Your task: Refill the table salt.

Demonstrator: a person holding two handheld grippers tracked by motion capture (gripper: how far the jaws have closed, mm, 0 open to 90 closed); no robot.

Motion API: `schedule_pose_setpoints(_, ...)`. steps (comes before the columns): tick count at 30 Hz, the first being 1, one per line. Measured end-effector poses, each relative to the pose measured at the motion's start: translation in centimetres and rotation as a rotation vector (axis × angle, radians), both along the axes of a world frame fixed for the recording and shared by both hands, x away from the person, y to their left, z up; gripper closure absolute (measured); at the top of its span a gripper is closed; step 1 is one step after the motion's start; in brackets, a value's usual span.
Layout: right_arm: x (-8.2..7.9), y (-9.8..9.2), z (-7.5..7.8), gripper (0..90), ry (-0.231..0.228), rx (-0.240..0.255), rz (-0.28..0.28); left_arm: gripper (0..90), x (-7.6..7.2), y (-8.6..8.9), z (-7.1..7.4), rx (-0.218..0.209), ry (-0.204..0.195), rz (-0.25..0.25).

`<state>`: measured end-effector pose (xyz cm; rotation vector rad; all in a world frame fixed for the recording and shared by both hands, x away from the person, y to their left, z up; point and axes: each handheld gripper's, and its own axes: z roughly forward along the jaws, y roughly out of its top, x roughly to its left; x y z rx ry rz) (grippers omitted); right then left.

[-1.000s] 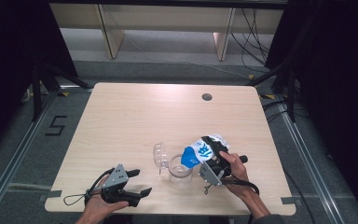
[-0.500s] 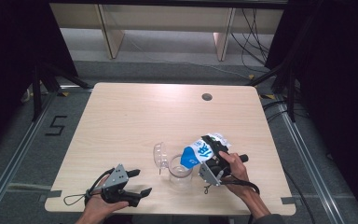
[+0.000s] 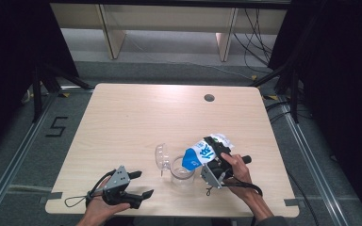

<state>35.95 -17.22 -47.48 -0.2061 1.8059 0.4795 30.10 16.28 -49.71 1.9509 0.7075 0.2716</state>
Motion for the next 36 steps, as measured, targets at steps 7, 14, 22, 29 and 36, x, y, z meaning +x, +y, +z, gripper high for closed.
schedule_pose_setpoints(7, -0.11, 0.09, -0.29, 45.9, 0.002, -0.012, -0.013, 19.9, -0.04, -0.03, 0.00, 0.004, 0.003, 0.005)
schedule_pose_setpoints(14, -0.08, 0.15, -0.18, 46.0, -0.026, -0.026, -0.002, 19.9, -0.04, -0.04, -0.01, 0.006, 0.004, 0.007)
schedule_pose_setpoints(22, -0.13, 0.25, -0.12, 46.5, -0.063, -0.061, 0.003, 19.9, 0.00, -0.02, -0.01, 0.012, -0.001, -0.003)
schedule_pose_setpoints(29, -0.21, 0.36, -0.27, 46.8, -0.071, -0.084, -0.005, 20.0, -0.08, -0.05, -0.01, 0.008, 0.005, 0.005)
schedule_pose_setpoints(36, -0.27, 0.45, -0.33, 46.9, -0.080, -0.095, -0.004, 19.9, -0.01, -0.03, -0.02, 0.013, -0.001, -0.004)
